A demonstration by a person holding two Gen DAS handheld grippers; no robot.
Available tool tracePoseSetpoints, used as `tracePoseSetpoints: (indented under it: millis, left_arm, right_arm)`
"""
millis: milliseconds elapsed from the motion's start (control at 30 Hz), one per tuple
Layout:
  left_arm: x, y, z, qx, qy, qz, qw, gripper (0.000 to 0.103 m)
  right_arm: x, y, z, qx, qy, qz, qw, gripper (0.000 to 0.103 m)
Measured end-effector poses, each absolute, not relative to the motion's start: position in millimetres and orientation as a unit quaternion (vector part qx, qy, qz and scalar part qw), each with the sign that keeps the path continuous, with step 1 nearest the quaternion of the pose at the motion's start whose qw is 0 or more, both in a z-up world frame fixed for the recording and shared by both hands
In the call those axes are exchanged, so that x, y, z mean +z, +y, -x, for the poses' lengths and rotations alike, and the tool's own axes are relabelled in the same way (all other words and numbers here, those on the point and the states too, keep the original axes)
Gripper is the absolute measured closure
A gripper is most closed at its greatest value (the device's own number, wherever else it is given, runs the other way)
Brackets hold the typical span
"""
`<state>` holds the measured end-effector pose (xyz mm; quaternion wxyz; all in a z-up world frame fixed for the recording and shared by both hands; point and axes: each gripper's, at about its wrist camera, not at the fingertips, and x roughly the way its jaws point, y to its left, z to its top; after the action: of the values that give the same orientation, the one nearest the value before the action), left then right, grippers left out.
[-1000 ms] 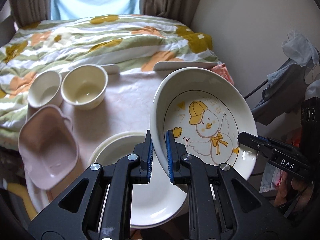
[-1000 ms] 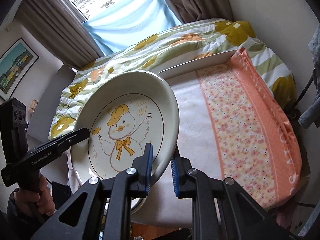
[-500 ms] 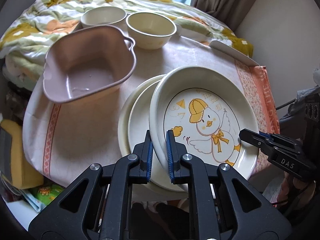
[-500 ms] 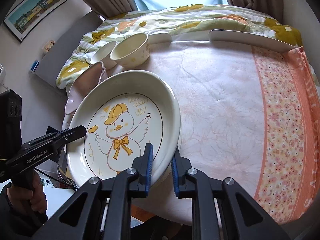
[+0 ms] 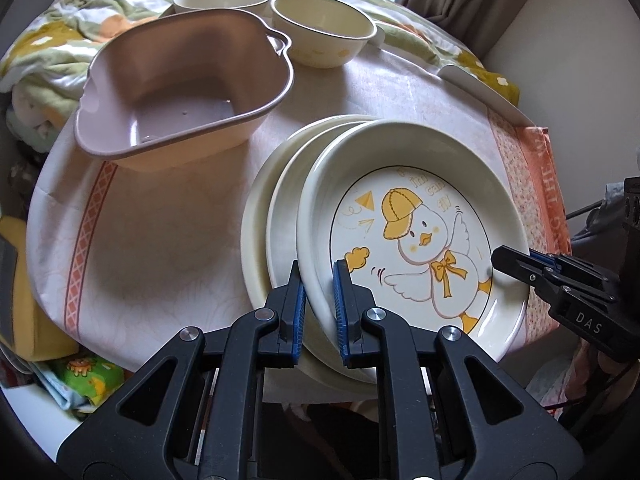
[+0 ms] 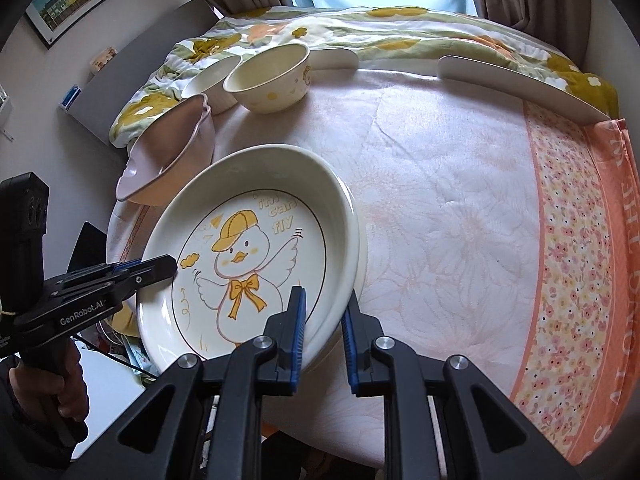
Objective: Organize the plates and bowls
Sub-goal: 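Lift the duck plate with both tools and lower it onto the white plate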
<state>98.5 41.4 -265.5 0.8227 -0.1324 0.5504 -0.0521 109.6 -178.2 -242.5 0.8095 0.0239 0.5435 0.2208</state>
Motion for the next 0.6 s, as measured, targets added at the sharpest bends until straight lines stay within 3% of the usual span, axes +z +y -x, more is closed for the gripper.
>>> tracePoseSetpoints:
  millis: [400,600]
  left_arm:
    - [-268,33,-104,-0.051,0.554,0.086,0.826,0.090]
    - [-261,17,-103,-0.028,0.550,0.013,0.834,0.087]
  right_arm:
    - [-245,-179,-111,0.210,0.541,-0.025,0.814,0.087]
    - [-247,-176,-112,0.203,0.545,-0.022,0.813,0.087]
